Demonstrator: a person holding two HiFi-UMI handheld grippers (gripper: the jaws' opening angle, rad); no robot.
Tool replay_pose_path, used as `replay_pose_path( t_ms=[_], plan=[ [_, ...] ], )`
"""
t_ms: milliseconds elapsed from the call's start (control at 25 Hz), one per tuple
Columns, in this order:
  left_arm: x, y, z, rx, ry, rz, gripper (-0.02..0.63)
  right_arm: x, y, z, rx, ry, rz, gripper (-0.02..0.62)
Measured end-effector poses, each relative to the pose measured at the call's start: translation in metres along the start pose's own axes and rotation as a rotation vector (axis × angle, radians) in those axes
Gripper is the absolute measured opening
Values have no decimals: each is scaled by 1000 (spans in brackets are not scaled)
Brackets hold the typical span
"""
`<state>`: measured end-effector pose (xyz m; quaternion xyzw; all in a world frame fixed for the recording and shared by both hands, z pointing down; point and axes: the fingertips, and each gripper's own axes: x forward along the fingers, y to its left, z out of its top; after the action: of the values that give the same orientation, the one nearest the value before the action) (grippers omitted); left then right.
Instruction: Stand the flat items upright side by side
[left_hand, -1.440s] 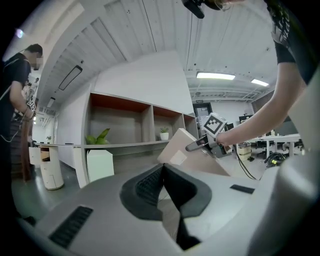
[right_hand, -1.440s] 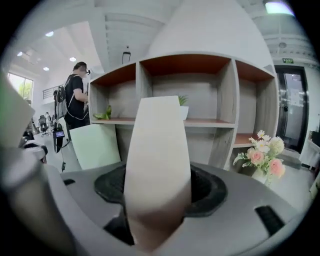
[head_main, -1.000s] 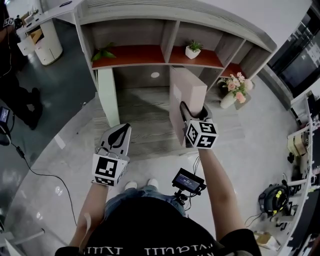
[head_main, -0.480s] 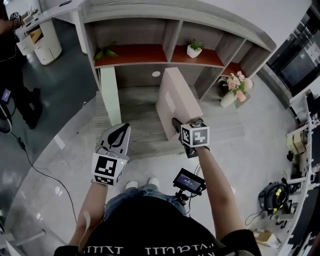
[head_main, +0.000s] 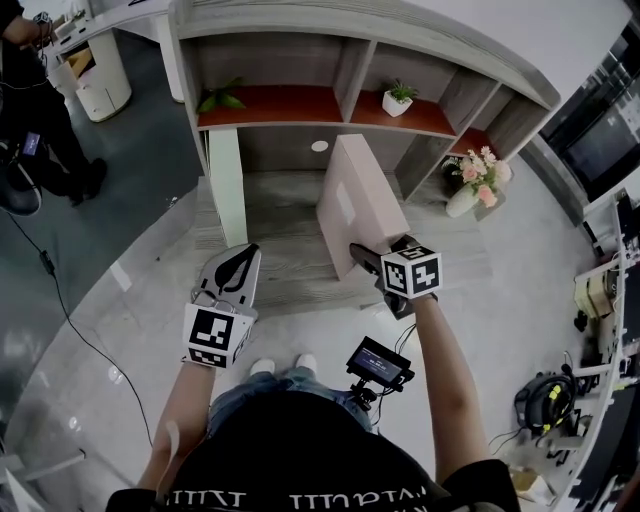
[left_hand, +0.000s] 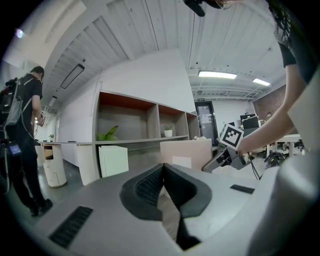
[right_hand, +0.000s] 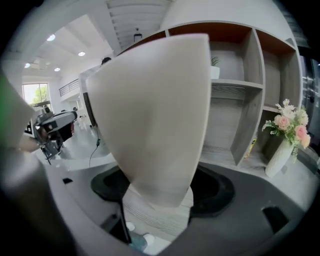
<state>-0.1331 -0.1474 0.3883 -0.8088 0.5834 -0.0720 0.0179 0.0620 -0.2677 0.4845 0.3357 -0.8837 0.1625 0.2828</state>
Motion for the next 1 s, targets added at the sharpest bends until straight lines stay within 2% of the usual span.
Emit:
replay_pose_path(
  t_ms=[200, 360, 680, 1000],
  plan=[
    [-1, 10, 3, -7, -1, 43, 12, -2, -2, -8, -90, 91, 46, 347],
    [-3, 12, 4, -7, 0, 66, 12, 1, 0, -7, -126, 105, 73, 347],
    [-9, 18, -3, -7, 20, 110, 12, 37, 25, 19, -76, 25, 72, 347],
    [-25, 39, -6, -12, 39, 195, 12, 84, 56, 56, -26, -5, 61, 347]
  ],
)
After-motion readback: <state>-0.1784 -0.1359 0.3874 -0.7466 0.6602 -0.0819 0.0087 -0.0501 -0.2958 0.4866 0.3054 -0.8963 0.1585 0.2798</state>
